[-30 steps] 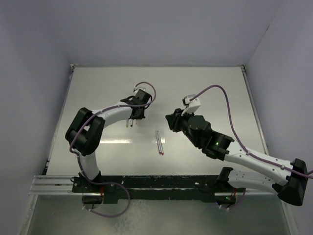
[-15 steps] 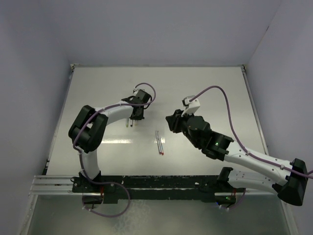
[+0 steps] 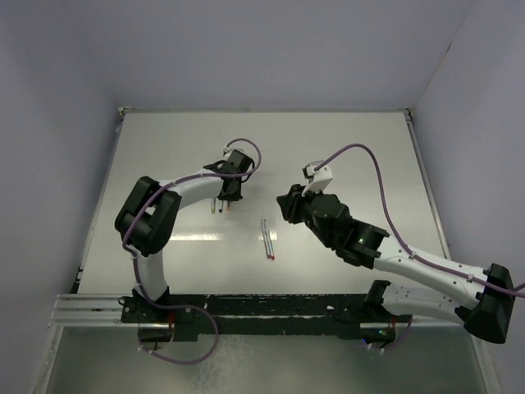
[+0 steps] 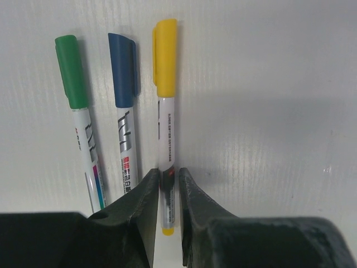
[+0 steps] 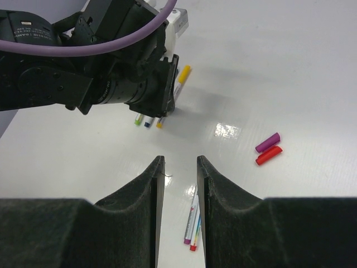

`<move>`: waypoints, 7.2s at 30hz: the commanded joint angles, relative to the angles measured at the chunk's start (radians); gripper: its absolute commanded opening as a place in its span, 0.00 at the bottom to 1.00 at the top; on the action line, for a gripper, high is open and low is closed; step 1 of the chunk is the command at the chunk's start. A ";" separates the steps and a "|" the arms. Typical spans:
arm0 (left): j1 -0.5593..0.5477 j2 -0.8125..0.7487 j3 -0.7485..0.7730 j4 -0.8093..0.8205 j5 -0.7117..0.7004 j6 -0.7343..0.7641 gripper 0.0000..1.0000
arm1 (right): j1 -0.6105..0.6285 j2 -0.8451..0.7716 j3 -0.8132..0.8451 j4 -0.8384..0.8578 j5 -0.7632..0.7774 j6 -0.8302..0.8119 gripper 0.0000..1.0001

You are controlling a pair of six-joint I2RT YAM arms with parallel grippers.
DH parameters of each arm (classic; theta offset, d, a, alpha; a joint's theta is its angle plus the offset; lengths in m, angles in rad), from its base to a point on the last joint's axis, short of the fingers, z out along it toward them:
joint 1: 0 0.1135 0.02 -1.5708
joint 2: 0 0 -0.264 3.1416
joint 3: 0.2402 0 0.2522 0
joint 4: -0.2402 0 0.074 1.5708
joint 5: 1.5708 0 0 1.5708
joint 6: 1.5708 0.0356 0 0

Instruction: Insert the pens into the pen caps

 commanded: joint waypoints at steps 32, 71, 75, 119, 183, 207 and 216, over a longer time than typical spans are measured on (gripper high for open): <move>0.001 -0.747 -0.392 0.065 0.190 -0.056 0.36 | 0.118 0.536 0.118 -0.183 -0.064 0.086 0.32; -0.004 -0.872 -0.532 0.070 0.256 -0.067 0.39 | 0.071 0.699 0.218 -0.150 -0.036 0.059 0.31; -0.005 -0.876 -0.532 0.065 0.253 -0.067 0.39 | 0.068 0.715 0.218 -0.140 -0.054 0.059 0.31; -0.005 -0.857 -0.549 0.082 0.246 -0.067 0.39 | 0.067 0.809 0.333 -0.219 -0.051 0.026 0.27; -0.005 -0.826 -0.575 0.118 0.248 -0.074 0.40 | 0.094 0.861 0.434 -0.308 0.003 -0.006 0.32; -0.004 -0.825 -0.582 0.116 0.247 -0.076 0.39 | 0.098 0.889 0.389 -0.268 -0.071 0.053 0.27; -0.004 -0.826 -0.572 0.109 0.249 -0.073 0.39 | 0.086 0.899 0.384 -0.279 -0.083 0.092 0.23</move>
